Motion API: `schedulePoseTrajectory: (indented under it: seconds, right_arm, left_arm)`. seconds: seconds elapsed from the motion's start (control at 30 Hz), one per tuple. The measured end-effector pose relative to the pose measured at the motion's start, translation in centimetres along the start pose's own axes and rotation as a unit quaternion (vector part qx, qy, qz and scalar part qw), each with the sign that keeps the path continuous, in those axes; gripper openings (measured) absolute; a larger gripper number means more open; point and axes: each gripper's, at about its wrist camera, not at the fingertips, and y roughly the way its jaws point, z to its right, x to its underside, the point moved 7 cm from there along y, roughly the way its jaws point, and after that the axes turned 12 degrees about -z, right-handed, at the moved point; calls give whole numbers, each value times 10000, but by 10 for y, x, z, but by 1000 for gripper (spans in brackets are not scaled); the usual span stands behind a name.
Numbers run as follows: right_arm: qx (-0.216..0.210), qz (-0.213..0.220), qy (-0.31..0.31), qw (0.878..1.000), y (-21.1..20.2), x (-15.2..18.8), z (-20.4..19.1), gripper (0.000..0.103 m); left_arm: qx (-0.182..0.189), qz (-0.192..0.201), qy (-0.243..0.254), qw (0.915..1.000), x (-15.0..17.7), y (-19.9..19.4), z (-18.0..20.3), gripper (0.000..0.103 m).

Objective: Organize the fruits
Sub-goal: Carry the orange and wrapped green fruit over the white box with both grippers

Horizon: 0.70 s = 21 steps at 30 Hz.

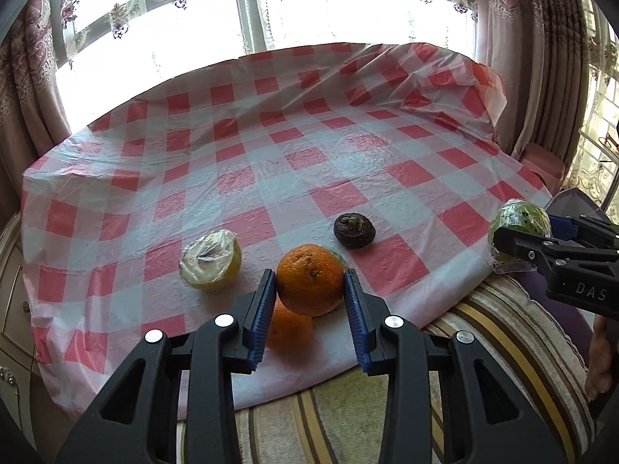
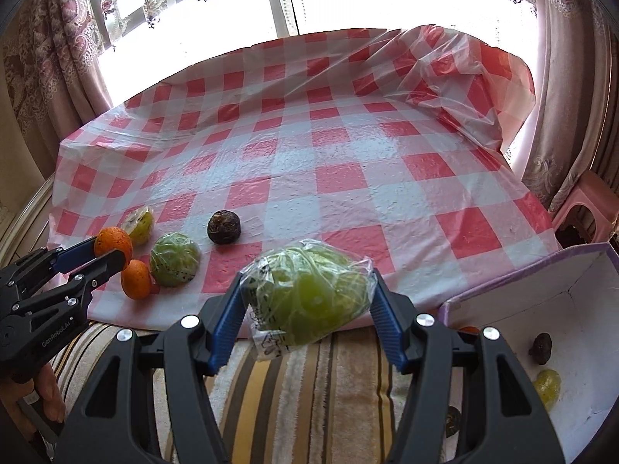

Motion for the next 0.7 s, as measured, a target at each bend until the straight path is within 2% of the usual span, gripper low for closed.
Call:
schedulePoseTrajectory:
  seconds: [0.33,0.7]
  right_arm:
    - [289,9,352,9990,-14,14,49,61]
    - [708,-38,716,9949,-24,27,104,61]
  left_arm:
    - [411,-51,591,9974,-9,3,65,34]
    - [1046,-358,1190,9867,-12,18,140,34]
